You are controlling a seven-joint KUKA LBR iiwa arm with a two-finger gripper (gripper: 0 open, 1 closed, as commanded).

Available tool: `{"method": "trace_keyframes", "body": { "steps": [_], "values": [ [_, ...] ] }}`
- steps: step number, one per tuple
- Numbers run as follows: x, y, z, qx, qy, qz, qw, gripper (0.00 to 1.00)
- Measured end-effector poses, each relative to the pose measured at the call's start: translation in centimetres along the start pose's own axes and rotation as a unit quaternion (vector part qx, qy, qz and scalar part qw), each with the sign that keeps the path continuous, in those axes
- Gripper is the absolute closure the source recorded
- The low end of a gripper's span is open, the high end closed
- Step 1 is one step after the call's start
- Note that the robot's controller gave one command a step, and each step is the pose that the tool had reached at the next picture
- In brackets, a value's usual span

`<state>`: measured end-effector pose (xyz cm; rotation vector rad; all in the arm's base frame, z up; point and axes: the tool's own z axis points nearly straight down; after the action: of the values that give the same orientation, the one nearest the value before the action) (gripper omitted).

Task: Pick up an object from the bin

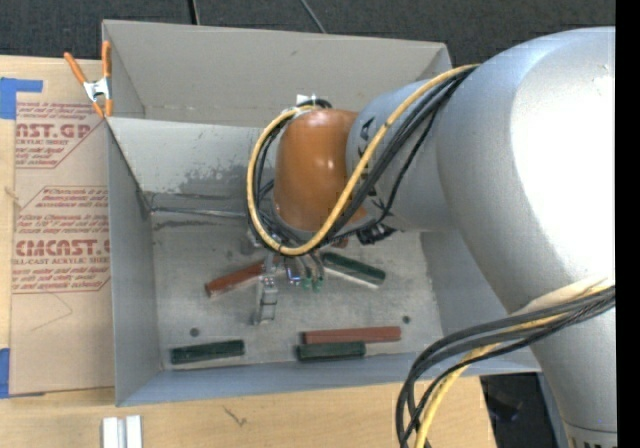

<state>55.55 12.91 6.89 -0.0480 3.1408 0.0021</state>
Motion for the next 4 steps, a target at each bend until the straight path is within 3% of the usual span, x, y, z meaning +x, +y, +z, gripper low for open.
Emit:
{"method": "trace_keyframes", "body": {
  "steps": [1, 3, 4],
  "values": [
    [0.3, -1.2, -0.1, 0.0, -0.0006, 0.001, 1.0, 1.0],
    [0.4, -1.2, -0.4, 0.0, 0.0016, 0.001, 1.0, 1.0],
    [0.6, -1.3, -2.3, 0.001, 0.0044, 0.001, 1.0, 1.0]
  ]
}}
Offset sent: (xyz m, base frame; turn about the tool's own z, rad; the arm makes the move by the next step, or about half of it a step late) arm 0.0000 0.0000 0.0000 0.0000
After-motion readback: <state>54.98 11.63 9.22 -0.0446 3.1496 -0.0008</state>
